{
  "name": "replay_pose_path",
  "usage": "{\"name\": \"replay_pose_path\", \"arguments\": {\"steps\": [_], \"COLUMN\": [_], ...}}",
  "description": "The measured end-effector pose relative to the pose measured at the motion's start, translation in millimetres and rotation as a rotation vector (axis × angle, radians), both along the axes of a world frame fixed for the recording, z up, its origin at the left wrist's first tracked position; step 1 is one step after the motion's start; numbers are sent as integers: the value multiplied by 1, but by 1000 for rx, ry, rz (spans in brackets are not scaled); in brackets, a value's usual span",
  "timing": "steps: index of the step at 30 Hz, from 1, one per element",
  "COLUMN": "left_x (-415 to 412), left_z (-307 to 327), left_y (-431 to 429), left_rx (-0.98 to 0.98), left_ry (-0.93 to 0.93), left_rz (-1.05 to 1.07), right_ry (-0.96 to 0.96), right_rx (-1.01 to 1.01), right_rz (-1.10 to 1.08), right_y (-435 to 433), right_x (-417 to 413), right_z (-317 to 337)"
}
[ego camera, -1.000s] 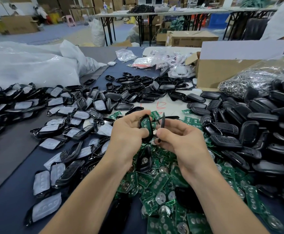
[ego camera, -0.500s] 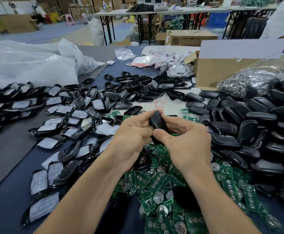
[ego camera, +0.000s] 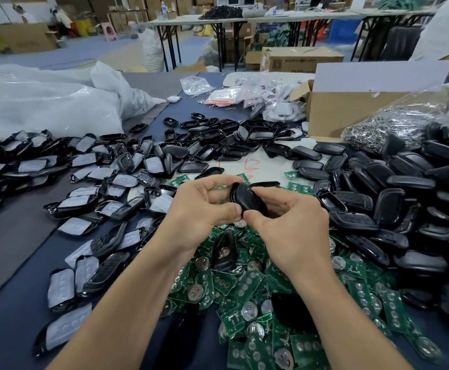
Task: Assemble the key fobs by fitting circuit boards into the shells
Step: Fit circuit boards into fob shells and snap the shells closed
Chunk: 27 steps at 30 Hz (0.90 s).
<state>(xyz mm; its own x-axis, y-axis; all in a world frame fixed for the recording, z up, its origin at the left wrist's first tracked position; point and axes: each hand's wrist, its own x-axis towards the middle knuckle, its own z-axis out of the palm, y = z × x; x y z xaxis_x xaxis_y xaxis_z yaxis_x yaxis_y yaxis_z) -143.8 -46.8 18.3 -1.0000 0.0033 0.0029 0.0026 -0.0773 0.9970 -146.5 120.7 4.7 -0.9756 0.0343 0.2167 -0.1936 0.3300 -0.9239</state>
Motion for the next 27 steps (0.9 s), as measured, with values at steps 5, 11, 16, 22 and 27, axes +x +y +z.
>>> {"name": "replay_pose_path", "arguments": {"steps": [5, 11, 16, 22, 27], "left_x": [0, 0, 2, 1, -3], "left_z": [-1, -1, 1, 7, 9], "left_y": [2, 3, 3, 0, -11], "left_rx": [-33, -58, -52, 127, 345], "left_ry": [29, 24, 16, -70, -250], "left_rz": [-40, -38, -30, 46, 77], "right_ry": [33, 36, 22, -187, -607], "right_rx": [86, 153, 172, -423, -992], "right_rz": [-33, -53, -46, 66, 263], "right_y": [-2, -6, -5, 4, 21], "right_x": [4, 7, 6, -5, -11], "right_z": [3, 4, 1, 9, 18]}}
